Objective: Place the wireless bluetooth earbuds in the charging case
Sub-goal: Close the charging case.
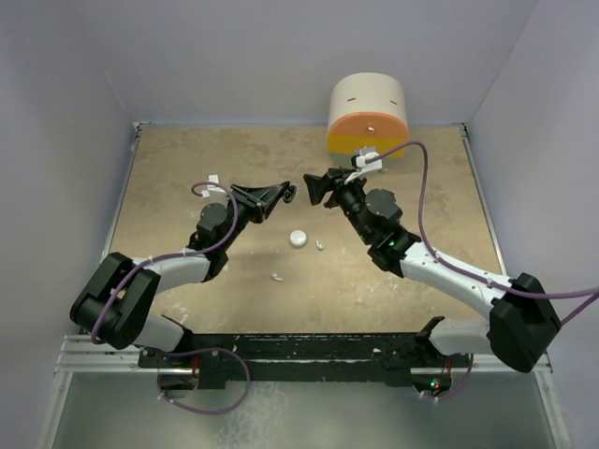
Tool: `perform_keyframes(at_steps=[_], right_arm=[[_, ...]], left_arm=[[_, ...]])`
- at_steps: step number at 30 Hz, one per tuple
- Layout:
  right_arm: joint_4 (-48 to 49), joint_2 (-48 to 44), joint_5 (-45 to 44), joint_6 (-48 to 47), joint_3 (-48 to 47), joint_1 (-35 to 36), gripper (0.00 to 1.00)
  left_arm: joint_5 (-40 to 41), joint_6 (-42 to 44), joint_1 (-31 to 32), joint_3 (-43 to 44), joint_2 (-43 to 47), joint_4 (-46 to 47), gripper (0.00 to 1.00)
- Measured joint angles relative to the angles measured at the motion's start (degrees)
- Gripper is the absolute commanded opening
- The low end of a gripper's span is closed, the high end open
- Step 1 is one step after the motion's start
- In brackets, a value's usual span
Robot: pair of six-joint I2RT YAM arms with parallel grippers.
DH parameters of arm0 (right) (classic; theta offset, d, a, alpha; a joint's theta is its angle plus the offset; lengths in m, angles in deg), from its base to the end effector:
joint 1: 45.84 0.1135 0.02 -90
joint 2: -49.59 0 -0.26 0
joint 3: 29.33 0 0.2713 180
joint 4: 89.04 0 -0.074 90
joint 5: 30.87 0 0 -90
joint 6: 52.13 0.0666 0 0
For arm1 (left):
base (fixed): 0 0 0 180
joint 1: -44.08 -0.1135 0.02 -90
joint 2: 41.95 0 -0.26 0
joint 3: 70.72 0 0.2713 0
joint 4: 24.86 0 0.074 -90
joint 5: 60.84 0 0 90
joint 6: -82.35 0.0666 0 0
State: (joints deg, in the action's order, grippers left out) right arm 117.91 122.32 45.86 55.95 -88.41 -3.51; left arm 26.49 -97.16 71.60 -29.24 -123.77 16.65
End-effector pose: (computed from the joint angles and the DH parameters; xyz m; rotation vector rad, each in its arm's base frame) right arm 0.2628 0.2187 0.3297 -0.0907 1.3797 0.7323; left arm 0.2915 -0.1554 0.1981 -0.8924 1.5689 -1.5925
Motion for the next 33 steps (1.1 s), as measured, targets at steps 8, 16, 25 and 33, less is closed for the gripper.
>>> perform_keyframes(at_steps=[8, 16, 25, 33], right_arm=[[-3.76, 8.22, -10.82, 0.81, 4.42, 4.48, 0.96], [-1.44, 19.61, -14.84, -0.55, 4.11, 9.09, 0.98], [8.66, 20.7, -17.25, -2.27, 4.0, 9.42, 1.0], [12.11, 21.29, -17.25, -4.22, 1.31, 9.42, 1.0]], left_arm=[[11.63, -3.23, 0.83, 1.84, 3.08, -7.52, 0.0], [21.94, -7.96, 5.68, 5.7, 4.57, -11.52, 0.0], [25.05, -11.63, 8.96, 5.55, 2.89, -13.25, 0.0], [25.57, -12.98, 9.38, 4.13, 2.86, -13.27, 0.0]])
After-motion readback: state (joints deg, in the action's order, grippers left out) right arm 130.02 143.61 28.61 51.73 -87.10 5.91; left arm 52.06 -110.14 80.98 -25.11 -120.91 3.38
